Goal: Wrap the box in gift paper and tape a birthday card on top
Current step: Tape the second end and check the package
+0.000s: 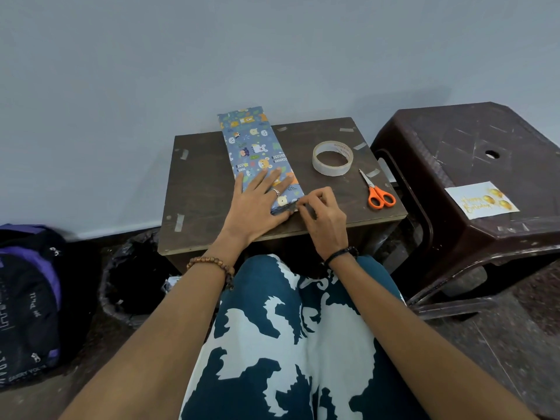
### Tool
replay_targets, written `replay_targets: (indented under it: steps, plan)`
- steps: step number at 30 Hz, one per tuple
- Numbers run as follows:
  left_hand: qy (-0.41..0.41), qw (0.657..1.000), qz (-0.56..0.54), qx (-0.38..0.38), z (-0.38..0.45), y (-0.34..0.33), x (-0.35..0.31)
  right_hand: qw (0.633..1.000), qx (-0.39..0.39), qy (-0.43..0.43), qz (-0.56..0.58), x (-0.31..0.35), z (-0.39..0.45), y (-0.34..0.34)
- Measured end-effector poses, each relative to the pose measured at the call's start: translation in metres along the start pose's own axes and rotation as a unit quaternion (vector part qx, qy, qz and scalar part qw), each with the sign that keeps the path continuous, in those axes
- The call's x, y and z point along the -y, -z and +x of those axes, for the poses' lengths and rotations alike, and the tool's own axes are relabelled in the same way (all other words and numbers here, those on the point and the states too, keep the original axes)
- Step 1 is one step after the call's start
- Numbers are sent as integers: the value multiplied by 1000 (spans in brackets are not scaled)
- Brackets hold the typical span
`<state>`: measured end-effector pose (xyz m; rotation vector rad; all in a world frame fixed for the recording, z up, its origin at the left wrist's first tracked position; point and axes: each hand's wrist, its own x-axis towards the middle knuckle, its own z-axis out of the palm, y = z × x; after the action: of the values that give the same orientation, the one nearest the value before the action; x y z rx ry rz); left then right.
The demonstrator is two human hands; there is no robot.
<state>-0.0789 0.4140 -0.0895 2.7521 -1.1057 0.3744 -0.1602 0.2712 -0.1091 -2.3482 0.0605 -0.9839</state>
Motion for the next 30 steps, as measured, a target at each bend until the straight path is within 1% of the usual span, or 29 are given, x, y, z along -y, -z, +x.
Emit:
replay_targets:
  steps: [4,8,14,17,19,21,22,27,30]
  plan:
    - [11,1000,10,-17,1,-2,-2,1000,7,0,11,0,1,1]
    - [22,1000,9,-20,3,-3,-5,999,9,-27,21,-4,2,1]
    - [25,999,8,-22,3,-3,-5,999,-12,-41,33,-4,2,1]
    - [27,999,10,-23,3,-2,-6,999,2,-44,31,-5,1,1]
    - [25,999,7,-31,3,-3,-6,995,-1,-73,72,-5,1,-1]
    - [24,999,4,-37,3,-3,-8,976,-21,-143,161,-4,3,0]
    - [23,999,5,-38,4,-3,-8,967,-24,-165,192,-4,4,1]
    - [22,1000,5,-15,3,-2,-5,959,-2,-178,222,-8,7,1]
    - [27,999,7,-23,3,1,-8,958,3,-174,226,-11,7,1]
